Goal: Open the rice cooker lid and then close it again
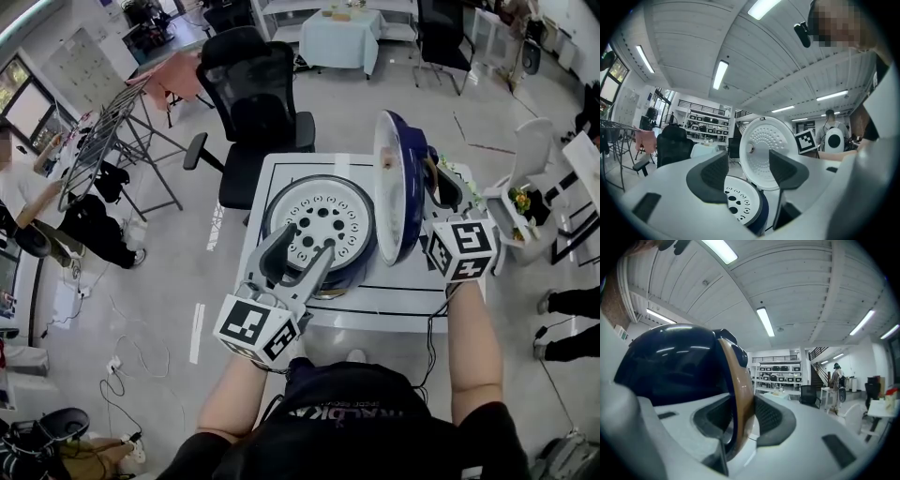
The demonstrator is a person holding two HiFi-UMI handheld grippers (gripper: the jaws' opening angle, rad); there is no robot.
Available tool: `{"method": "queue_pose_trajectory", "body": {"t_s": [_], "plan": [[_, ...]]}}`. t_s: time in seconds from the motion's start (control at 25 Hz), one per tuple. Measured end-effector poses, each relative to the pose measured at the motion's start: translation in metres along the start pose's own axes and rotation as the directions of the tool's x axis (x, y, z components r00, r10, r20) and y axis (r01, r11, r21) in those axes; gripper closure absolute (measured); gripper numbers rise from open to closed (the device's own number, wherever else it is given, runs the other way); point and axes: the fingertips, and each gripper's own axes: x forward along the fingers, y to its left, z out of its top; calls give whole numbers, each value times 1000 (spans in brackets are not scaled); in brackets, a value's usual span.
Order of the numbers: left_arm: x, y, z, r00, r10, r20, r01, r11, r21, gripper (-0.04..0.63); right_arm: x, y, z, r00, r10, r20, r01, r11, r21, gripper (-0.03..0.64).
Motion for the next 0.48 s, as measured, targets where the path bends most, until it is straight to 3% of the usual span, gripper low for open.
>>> {"method": "queue_pose_trajectory", "body": {"t_s": [0.48], "plan": [[-11, 24, 5, 1000, -21, 2, 21, 1000, -10, 345, 11, 31, 13, 999, -36, -36, 30, 986, -163, 491]]}}
